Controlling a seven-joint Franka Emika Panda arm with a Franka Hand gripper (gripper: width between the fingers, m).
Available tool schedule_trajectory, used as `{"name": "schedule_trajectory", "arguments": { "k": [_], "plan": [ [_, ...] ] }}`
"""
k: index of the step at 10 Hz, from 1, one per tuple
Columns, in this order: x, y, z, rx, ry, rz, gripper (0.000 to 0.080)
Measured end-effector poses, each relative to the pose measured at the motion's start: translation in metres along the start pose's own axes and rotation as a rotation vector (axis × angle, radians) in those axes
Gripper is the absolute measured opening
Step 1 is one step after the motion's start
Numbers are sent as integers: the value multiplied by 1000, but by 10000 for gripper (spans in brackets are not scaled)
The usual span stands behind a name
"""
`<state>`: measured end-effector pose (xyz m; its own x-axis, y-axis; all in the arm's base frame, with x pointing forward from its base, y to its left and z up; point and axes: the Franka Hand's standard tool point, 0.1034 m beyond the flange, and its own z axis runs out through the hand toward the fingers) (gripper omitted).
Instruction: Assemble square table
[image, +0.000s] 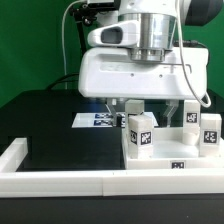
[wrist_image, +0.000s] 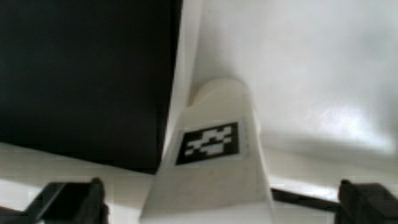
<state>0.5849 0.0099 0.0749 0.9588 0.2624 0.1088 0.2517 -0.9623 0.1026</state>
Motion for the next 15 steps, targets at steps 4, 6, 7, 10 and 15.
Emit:
{"name": "schedule_trajectory", "arguments": {
  "k": [4, 6, 7, 10, 15],
  "plan": [
    [1, -3, -1, -9, -6, -2, 526],
    [2, -1, -1, -10, -3, 16, 390],
    [2, -1, -2, -9, -2, 30, 296],
    [2, -1, -2, -7, -1, 123, 296],
    [-1, 2, 0, 8, 19, 631, 297]
  ]
}}
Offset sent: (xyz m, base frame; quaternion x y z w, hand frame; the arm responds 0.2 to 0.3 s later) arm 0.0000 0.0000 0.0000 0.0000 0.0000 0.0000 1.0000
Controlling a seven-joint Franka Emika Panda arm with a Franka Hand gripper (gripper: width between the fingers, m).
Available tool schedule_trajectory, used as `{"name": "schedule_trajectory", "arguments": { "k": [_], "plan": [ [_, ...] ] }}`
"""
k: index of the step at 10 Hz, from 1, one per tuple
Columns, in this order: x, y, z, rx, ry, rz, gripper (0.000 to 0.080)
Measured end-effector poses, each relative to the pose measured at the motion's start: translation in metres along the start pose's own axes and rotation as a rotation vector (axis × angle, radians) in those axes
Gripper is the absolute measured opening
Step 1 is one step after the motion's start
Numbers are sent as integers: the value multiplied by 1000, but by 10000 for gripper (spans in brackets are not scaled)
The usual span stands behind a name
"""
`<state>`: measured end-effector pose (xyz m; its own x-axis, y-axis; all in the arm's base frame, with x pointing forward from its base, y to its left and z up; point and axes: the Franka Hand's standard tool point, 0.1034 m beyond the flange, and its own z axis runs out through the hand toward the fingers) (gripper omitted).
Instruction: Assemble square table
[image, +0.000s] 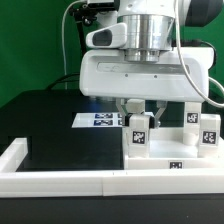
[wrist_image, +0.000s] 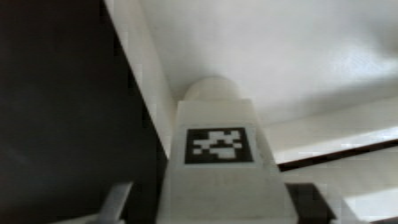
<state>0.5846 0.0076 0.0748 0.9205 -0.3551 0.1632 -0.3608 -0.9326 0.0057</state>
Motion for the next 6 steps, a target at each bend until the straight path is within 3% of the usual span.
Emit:
{"name": "schedule_trajectory", "arguments": {
  "k": [6],
  "plan": [
    [5, 22, 1, -31, 16, 357, 303]
  ]
}}
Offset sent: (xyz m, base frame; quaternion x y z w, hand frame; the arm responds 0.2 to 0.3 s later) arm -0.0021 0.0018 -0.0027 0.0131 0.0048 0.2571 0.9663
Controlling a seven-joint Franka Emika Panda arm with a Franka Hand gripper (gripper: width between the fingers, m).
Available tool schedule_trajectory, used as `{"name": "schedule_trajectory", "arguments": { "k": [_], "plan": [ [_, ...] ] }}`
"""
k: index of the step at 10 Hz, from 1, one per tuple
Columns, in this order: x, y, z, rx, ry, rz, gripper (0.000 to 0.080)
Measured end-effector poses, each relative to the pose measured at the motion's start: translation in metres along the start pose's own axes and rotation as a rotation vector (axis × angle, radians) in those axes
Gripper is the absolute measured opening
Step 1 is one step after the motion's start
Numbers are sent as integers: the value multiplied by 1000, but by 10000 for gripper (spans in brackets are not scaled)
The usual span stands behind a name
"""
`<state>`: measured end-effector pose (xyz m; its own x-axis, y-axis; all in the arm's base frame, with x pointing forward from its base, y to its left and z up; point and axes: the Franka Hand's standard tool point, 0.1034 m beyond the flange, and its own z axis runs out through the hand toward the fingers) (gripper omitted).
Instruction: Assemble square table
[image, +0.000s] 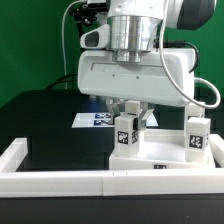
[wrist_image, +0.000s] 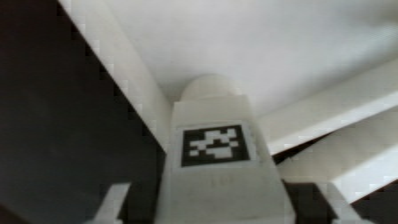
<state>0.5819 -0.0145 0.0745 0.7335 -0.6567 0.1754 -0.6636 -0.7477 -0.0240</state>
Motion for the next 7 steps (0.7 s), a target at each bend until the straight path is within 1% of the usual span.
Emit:
{"name": "schedule_trajectory", "arguments": {
  "k": [2, 3, 4, 5, 6, 7],
  "plan": [
    [1, 1, 0, -2, 2, -2, 305],
    [1, 1, 0, -2, 2, -2, 491],
    [1, 1, 0, -2, 2, -2, 602],
    [1, 1, 0, -2, 2, -3, 602],
    [1, 1, 0, -2, 2, -3, 639],
    [1, 1, 0, -2, 2, -3, 648]
  ]
}}
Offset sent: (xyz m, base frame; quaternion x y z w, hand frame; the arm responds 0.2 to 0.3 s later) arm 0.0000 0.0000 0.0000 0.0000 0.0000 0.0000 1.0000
